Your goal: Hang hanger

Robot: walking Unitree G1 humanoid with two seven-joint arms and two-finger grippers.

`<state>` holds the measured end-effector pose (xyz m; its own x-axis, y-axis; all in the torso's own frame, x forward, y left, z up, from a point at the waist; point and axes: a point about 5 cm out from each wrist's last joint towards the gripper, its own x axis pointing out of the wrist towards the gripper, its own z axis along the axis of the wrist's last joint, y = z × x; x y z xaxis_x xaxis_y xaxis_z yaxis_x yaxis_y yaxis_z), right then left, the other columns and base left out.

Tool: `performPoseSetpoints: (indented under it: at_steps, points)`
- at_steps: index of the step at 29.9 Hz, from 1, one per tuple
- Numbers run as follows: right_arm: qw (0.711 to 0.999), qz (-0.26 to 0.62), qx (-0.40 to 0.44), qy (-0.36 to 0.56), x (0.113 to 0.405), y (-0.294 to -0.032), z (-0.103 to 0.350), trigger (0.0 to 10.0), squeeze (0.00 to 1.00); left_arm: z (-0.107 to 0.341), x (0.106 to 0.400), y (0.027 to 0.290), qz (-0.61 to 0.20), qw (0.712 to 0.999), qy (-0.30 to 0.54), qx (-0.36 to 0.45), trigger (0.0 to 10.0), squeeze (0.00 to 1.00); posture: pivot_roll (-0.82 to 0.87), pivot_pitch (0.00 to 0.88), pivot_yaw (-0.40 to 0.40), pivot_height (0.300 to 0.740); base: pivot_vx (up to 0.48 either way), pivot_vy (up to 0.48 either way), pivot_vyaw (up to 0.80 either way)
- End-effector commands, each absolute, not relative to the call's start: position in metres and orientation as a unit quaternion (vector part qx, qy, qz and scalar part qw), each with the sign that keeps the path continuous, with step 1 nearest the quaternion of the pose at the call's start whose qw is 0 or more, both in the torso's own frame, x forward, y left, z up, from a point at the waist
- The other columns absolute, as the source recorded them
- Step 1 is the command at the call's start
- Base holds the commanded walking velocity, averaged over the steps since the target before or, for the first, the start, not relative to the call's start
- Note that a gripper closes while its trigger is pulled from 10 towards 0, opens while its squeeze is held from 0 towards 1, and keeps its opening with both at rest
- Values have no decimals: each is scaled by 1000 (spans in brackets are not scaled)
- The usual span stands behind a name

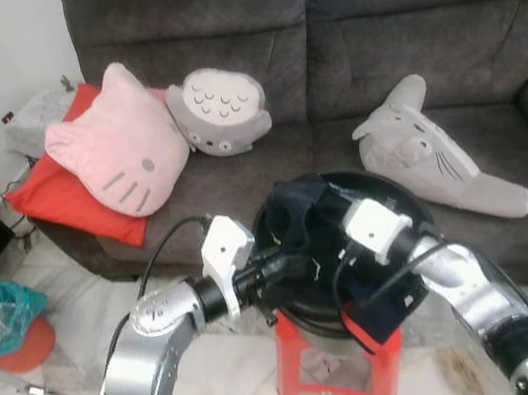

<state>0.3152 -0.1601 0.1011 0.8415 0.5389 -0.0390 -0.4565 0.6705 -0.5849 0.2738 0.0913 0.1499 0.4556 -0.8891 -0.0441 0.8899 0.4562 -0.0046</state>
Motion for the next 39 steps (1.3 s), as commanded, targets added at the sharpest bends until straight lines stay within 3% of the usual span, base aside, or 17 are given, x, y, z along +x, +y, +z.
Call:
performPoseSetpoints:
  at_steps: [1, 11, 18, 25, 26, 39]
  points:
    - [915, 254, -306, -74, 316, -165, 107, 10000, 0, 148, 273, 91, -526, 850, 27, 10, 10000, 0, -107, 0, 71, 740, 0, 0, 0]
    - [915, 212, -334, -82, 311, -179, 116, 10000, 0, 147, 273, 89, -528, 848, 28, 9, 10000, 0, -114, 0, 71, 740, 0, 0, 0]
    - [865, 286, -395, -118, 303, -171, 127, 10000, 0, 147, 273, 88, -529, 848, 28, 8, 10000, 0, -121, 0, 69, 740, 0, 0, 0]
    - [840, 302, -435, -118, 304, -174, 130, 10000, 0, 146, 272, 89, -526, 850, 29, 8, 10000, 0, -120, 0, 68, 740, 0, 0, 0]
    - [838, 299, -441, -120, 305, -175, 131, 10000, 1000, 146, 272, 89, -526, 850, 29, 8, 10000, 0, -117, 0, 68, 740, 0, 0, 0]
    - [813, 286, -490, -134, 321, -180, 141, 10000, 1000, 147, 273, 90, -525, 850, 28, 11, 10000, 0, -108, 0, 71, 740, 0, 0, 0]
